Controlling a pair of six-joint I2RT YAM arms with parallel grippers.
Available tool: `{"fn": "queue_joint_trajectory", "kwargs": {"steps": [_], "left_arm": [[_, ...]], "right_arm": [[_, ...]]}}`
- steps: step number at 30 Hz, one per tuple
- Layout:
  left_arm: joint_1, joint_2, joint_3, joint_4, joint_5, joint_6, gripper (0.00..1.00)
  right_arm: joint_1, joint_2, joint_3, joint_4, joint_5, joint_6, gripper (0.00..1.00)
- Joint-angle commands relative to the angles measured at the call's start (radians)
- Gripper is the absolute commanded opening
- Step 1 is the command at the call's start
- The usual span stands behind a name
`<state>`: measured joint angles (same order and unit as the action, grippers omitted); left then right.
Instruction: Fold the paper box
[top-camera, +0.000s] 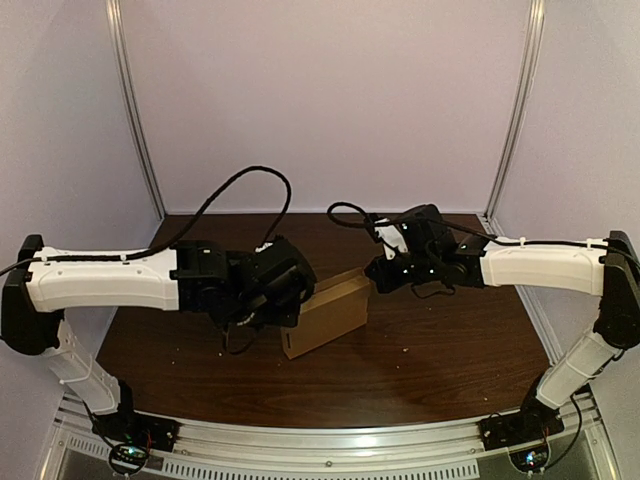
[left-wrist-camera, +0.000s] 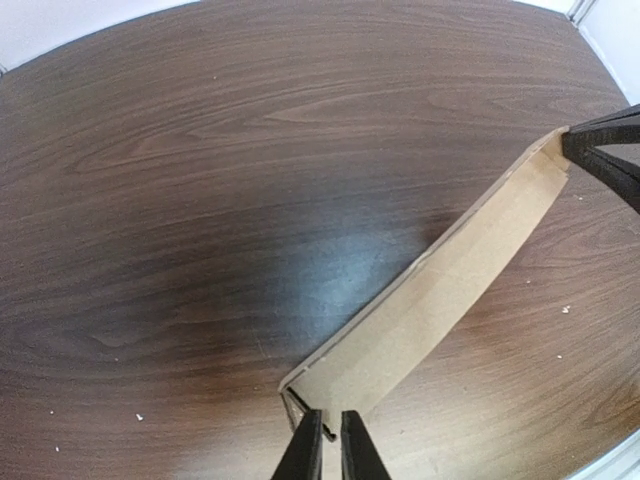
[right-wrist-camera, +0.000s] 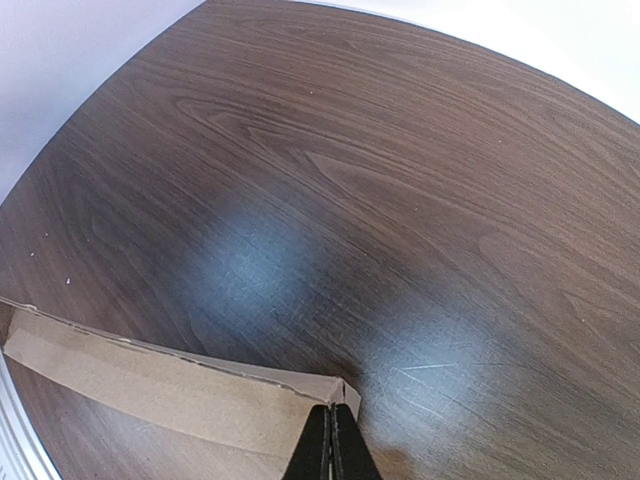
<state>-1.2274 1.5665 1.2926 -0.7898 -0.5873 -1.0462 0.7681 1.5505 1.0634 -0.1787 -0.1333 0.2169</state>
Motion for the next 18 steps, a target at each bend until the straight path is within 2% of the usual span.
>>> {"fn": "queue_joint_trajectory", "kwargs": {"steps": [1,9,18], "left_arm": [[-0.006,-0.013,0.065,-0.013,0.045,0.027,0.12],[-0.009,-0.014,0.051,-0.107,0.014,-0.033,0.23],[-0.009,0.018,0.045,-0.123,-0.02,-0.04,0.27]], "right_arm": [[0.006,0.034,0.003,-0.104,0.024,0.013,0.0],[0.005,0.034,0.005,-0.11,0.025,0.012,0.0],[0.005,0.031,0.006,-0.117,0.024,0.007,0.0]]}}
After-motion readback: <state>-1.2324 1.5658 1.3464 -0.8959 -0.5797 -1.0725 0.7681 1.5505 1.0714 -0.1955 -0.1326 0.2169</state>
